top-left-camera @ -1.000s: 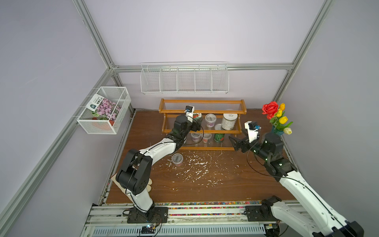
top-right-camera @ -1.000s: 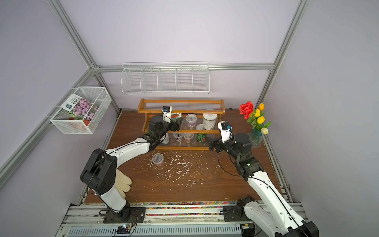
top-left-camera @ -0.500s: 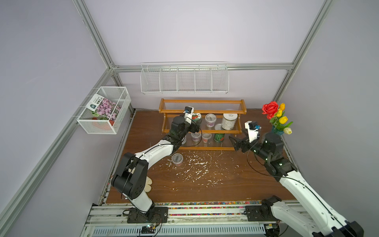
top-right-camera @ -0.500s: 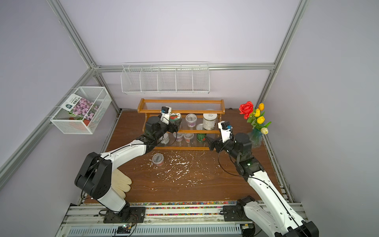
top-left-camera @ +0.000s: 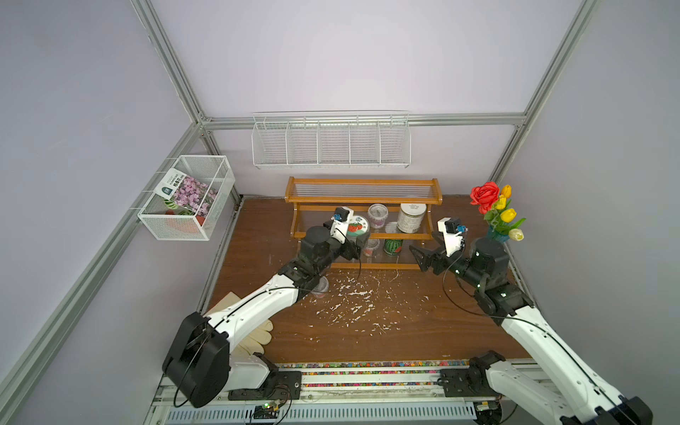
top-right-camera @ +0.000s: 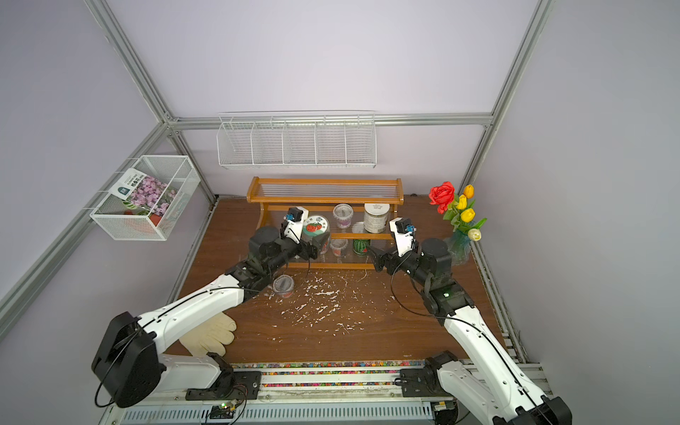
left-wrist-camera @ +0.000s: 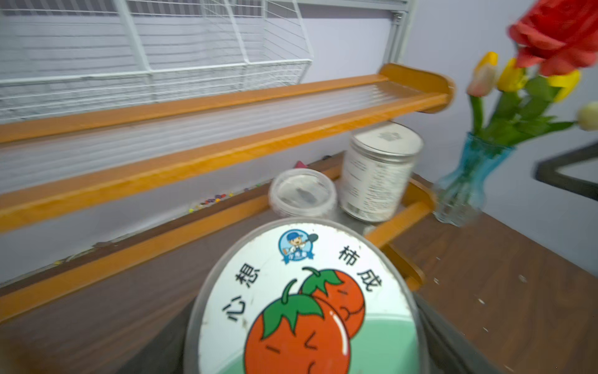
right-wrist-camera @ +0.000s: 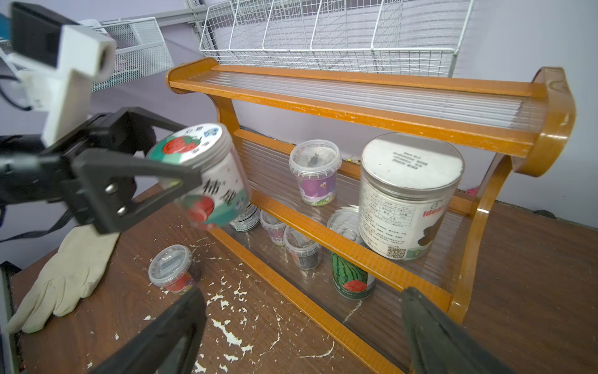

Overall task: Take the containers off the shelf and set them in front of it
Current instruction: 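Pick up a container from the shelf, then place the container at the center of the board.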

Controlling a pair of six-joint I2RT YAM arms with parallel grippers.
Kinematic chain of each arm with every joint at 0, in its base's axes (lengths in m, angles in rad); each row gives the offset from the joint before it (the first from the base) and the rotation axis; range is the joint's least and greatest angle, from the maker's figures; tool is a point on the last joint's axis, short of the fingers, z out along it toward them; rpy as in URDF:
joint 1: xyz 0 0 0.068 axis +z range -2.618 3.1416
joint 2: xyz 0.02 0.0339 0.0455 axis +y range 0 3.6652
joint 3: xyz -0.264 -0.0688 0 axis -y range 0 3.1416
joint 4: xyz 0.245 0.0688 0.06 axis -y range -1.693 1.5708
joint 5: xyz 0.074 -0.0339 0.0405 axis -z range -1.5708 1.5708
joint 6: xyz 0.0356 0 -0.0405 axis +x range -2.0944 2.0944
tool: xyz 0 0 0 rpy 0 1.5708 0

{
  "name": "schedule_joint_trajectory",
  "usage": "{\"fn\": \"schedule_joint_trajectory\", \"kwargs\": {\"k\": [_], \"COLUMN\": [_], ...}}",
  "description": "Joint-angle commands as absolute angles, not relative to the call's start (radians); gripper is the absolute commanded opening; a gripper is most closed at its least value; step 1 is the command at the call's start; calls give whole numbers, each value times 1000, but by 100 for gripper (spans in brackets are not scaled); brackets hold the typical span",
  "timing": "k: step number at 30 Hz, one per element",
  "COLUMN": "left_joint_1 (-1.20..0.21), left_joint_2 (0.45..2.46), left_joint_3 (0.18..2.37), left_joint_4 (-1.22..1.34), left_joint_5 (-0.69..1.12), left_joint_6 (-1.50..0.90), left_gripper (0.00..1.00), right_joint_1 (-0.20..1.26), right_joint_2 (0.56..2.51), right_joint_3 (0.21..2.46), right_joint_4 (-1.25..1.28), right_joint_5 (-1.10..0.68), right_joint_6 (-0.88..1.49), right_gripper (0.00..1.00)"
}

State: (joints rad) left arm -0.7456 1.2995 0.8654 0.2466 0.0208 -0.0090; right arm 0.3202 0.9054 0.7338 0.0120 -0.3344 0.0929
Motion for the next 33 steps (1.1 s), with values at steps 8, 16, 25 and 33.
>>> {"fn": "schedule_joint_trajectory", "kwargs": {"k": [8, 16, 25, 33], "left_joint_1": [-1015, -1022, -990, -980], "left_joint_2": [1232, 1351, 1541, 1608], "left_joint_3": [652, 489, 513, 525], "left_joint_4": [252, 489, 640, 670], "left_joint_5": [-226, -373, -448, -432], "left_joint_6": [-169, -273, -272, -269], "left_gripper": [71, 70, 71, 80], "right_joint_1": [305, 305, 304, 305], "right_joint_2": [875, 879, 893, 892], "right_joint_3": [711, 677, 670, 670], "right_joint_4": [-49, -3, 25, 25], "right_joint_5": [-379, -382, -382, -371], "right_joint_6": [45, 51, 58, 50], "right_gripper": [97, 97, 97, 97]}}
